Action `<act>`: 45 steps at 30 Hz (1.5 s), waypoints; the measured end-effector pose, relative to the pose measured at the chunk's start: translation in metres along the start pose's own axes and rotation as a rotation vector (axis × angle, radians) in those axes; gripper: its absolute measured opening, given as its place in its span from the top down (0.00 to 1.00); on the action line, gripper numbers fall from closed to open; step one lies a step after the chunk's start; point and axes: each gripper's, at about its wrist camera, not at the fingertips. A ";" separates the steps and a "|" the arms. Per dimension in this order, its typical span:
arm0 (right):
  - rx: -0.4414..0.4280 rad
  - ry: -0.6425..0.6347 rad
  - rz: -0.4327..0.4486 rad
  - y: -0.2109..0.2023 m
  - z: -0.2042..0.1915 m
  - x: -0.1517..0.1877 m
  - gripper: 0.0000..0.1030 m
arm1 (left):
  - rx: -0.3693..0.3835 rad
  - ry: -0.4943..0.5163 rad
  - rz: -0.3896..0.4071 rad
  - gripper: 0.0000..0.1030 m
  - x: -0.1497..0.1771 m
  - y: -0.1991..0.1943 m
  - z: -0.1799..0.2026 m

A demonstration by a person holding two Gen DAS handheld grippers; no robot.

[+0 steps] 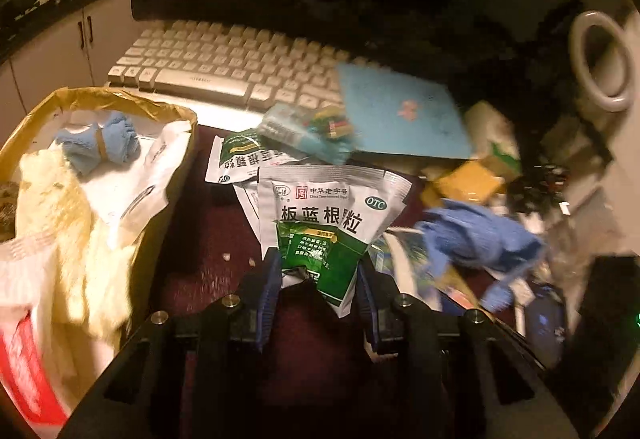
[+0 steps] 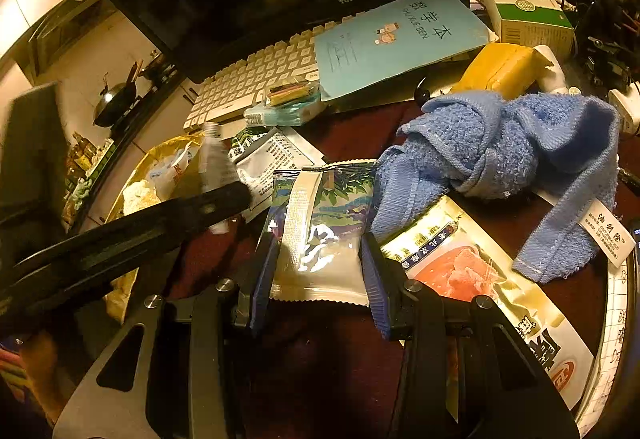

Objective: Organize soft objects
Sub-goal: 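Lift the green sachet over the tray with the left gripper while the right carries a white leaf-print sachet there, then open both grippers to drop the two sachets into the tray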

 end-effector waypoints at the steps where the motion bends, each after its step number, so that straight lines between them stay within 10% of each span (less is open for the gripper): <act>1: -0.002 -0.001 0.002 0.000 0.000 0.000 0.59 | 0.014 -0.002 0.008 0.65 0.002 -0.006 0.000; 18: -0.180 -0.071 0.043 -0.028 -0.052 -0.001 0.60 | 0.028 -0.136 0.182 0.65 0.018 -0.125 -0.077; 27: -0.308 -0.163 -0.034 0.011 -0.140 -0.023 0.59 | -0.044 -0.177 0.174 0.65 0.002 -0.117 -0.129; 32: -0.227 -0.241 -0.081 0.056 -0.179 -0.031 0.59 | -0.077 -0.172 0.151 0.65 -0.011 -0.104 -0.150; 45: -0.153 -0.198 -0.159 0.110 -0.172 -0.025 0.56 | -0.121 -0.217 0.045 0.59 -0.008 -0.059 -0.189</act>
Point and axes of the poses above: each gripper's, at about its wrist camera, not at the fingertips, and y roughly the way its jaws point, z to its right, x to its underside, and after that the axes turned 3 degrees about y, right-handed
